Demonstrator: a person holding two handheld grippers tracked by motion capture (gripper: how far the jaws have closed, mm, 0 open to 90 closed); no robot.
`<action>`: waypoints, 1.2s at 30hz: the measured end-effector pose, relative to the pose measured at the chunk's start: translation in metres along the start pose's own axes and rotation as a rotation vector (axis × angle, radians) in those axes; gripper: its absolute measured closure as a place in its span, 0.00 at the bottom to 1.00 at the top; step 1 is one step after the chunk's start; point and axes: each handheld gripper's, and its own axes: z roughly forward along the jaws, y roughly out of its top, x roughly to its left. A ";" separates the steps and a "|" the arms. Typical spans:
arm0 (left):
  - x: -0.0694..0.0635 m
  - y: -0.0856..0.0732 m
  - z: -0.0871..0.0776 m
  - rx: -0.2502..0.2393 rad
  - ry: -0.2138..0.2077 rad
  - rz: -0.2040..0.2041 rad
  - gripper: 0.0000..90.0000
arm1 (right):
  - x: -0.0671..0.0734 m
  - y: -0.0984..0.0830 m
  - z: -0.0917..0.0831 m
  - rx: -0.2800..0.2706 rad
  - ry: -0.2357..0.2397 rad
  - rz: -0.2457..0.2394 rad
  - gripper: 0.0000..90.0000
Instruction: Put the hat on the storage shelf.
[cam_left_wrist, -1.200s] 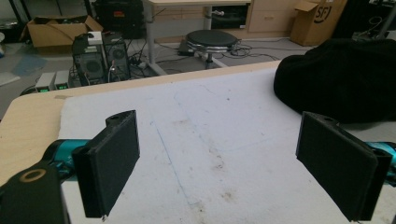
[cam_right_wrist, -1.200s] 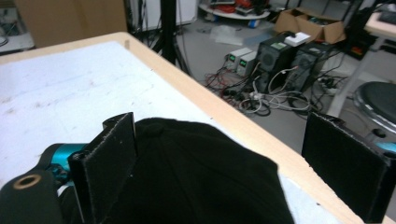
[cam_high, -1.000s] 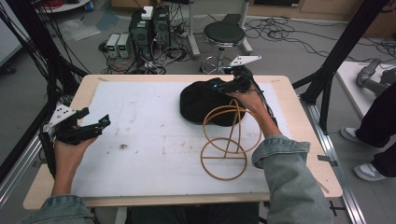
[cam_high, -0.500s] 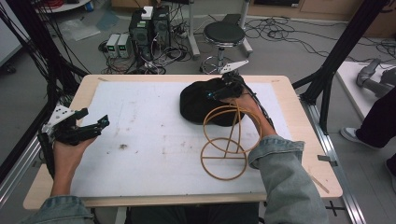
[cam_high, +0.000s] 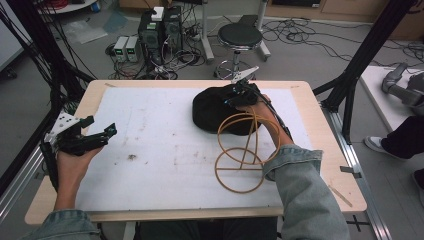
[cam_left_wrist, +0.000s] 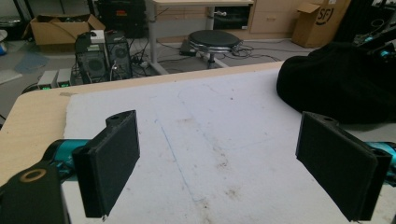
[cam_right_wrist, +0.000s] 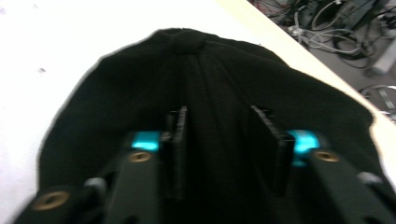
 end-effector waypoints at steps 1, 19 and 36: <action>0.000 0.000 0.000 0.000 0.000 0.000 0.15 | 0.001 0.001 -0.001 0.001 -0.003 -0.006 0.77; 0.002 0.001 -0.002 -0.010 0.003 -0.007 0.15 | 0.009 0.015 -0.037 -0.068 -0.135 -0.105 0.94; 0.001 0.001 -0.002 -0.008 0.004 -0.006 0.15 | -0.009 0.011 -0.104 -0.215 -0.234 -0.021 0.95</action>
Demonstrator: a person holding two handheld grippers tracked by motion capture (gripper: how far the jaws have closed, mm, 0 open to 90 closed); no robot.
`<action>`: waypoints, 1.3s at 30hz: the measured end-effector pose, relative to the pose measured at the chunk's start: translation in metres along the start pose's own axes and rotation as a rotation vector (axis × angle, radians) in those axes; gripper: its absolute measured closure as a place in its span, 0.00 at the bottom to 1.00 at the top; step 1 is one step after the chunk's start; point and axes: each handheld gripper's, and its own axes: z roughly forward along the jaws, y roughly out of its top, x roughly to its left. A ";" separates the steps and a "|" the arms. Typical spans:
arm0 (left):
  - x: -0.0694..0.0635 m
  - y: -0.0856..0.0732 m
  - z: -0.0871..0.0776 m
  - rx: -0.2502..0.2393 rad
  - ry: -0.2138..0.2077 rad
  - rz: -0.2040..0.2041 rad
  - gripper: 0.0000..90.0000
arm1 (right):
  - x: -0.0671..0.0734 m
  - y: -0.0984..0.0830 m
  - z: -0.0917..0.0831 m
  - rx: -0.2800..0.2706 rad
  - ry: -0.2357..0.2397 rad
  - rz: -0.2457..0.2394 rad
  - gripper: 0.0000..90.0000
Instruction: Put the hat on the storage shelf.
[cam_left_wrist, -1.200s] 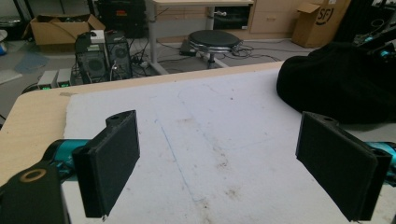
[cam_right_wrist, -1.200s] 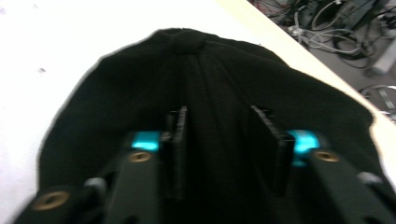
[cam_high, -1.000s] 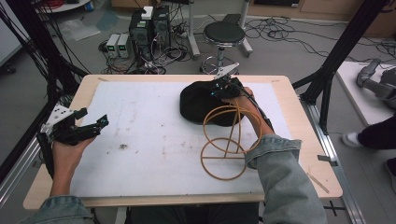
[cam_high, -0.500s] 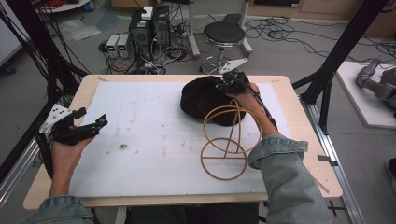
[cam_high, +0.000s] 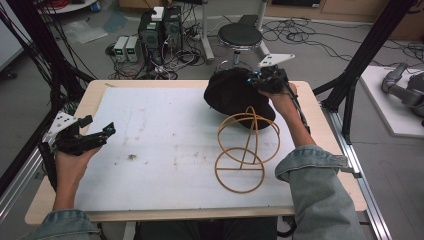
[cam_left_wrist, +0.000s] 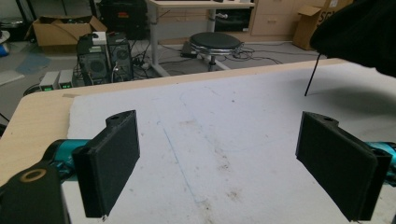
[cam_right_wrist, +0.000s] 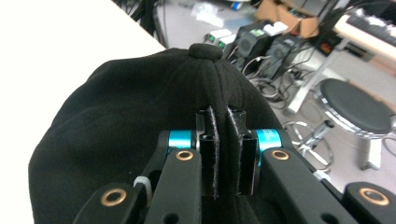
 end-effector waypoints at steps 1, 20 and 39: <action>0.000 0.000 0.000 -0.001 0.001 0.000 0.15 | -0.004 0.002 -0.008 -0.012 -0.011 0.015 0.95; 0.001 0.004 -0.006 -0.018 0.004 -0.001 0.15 | -0.021 0.035 -0.077 -0.120 -0.108 0.015 0.95; 0.000 0.006 -0.008 -0.027 0.005 -0.003 0.15 | -0.023 0.066 -0.151 -0.238 -0.125 0.005 0.94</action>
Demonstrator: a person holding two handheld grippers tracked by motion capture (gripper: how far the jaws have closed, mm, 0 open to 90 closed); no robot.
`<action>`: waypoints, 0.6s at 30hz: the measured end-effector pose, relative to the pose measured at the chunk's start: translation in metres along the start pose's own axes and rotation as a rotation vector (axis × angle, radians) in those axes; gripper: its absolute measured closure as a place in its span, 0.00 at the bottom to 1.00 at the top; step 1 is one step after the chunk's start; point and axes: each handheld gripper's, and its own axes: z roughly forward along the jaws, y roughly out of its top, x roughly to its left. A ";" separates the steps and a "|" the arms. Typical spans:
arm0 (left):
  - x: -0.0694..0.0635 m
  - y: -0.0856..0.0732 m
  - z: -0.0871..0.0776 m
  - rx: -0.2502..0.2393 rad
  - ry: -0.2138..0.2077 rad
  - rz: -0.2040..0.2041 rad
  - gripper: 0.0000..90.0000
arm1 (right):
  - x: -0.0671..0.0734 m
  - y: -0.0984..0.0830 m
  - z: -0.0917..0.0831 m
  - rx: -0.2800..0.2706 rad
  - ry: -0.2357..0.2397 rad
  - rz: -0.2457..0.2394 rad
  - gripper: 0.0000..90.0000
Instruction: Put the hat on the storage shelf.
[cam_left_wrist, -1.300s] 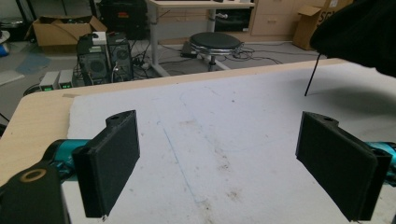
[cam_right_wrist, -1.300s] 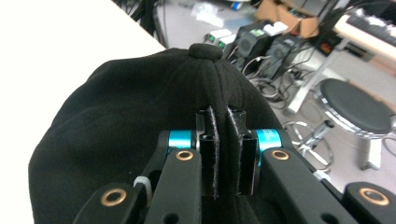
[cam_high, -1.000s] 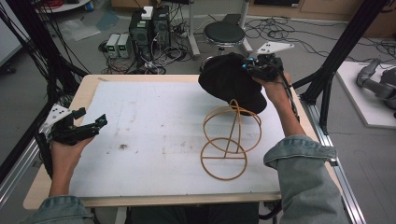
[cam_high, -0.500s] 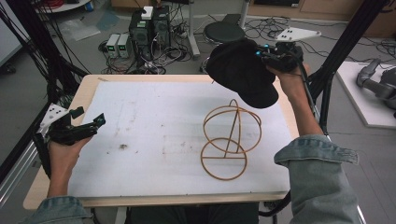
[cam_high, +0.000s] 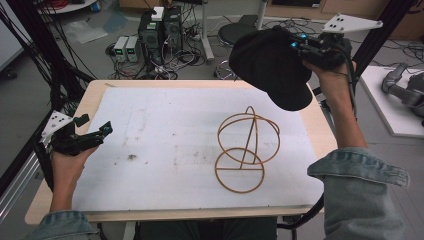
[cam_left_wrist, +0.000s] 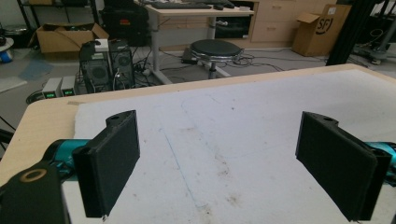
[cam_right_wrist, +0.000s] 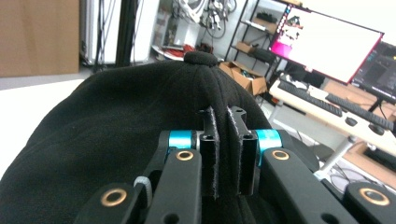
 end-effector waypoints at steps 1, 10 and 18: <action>0.000 0.000 0.000 0.000 0.000 0.000 0.15 | 0.000 0.002 -0.003 -0.003 0.004 -0.009 0.94; -0.001 0.001 -0.002 -0.004 -0.001 0.005 0.15 | 0.010 0.022 -0.034 -0.022 0.039 -0.043 0.94; -0.002 0.002 -0.003 -0.007 -0.001 0.010 0.15 | 0.034 0.038 -0.057 -0.033 0.104 -0.097 0.94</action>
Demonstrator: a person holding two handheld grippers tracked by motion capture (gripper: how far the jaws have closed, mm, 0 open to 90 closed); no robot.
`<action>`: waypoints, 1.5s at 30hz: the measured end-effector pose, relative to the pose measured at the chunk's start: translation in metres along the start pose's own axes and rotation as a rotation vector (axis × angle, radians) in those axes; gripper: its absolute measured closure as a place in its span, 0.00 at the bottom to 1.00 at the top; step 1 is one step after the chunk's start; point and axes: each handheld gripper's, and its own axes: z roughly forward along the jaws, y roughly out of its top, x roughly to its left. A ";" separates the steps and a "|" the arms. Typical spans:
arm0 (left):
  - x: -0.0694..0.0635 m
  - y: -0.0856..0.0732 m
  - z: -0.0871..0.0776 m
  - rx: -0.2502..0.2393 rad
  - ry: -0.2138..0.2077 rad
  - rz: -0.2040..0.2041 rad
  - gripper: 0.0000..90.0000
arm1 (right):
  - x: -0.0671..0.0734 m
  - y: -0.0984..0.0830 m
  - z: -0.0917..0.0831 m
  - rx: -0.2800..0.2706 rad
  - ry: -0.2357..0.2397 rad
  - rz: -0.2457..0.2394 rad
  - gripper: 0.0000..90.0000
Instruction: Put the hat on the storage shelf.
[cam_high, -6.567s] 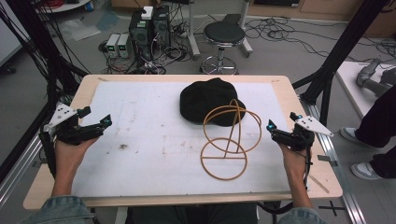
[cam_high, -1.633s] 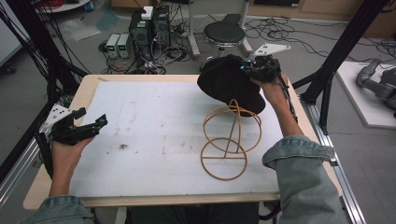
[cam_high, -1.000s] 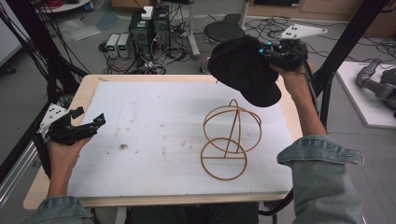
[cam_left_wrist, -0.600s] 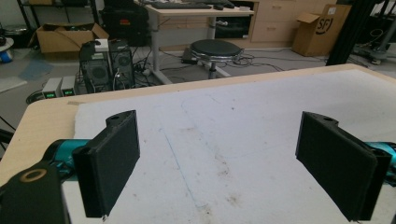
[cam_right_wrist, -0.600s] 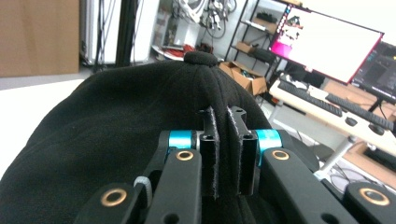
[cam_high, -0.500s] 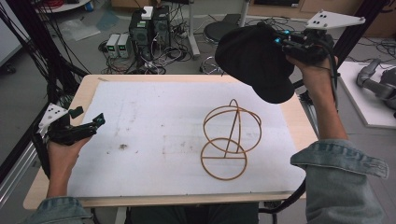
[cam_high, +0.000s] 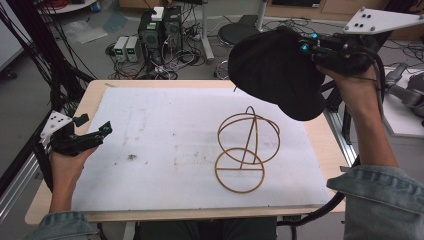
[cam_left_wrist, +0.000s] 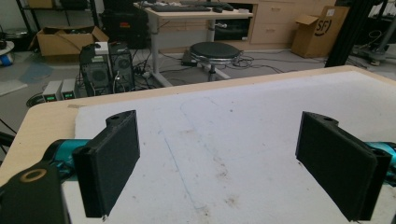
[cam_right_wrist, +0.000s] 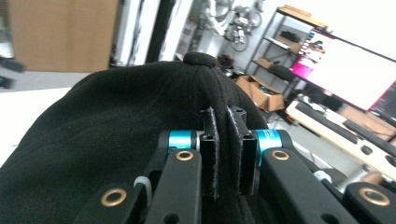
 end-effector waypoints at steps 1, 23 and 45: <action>0.000 0.000 0.000 0.000 0.000 0.000 0.15 | 0.000 0.000 0.000 0.000 0.000 0.000 0.94; 0.001 0.001 -0.005 -0.009 0.008 -0.002 0.15 | 0.069 -0.040 -0.004 0.059 0.205 0.006 0.94; -0.001 0.000 -0.002 -0.002 0.003 0.003 0.15 | 0.093 -0.088 0.003 0.086 0.289 0.085 0.91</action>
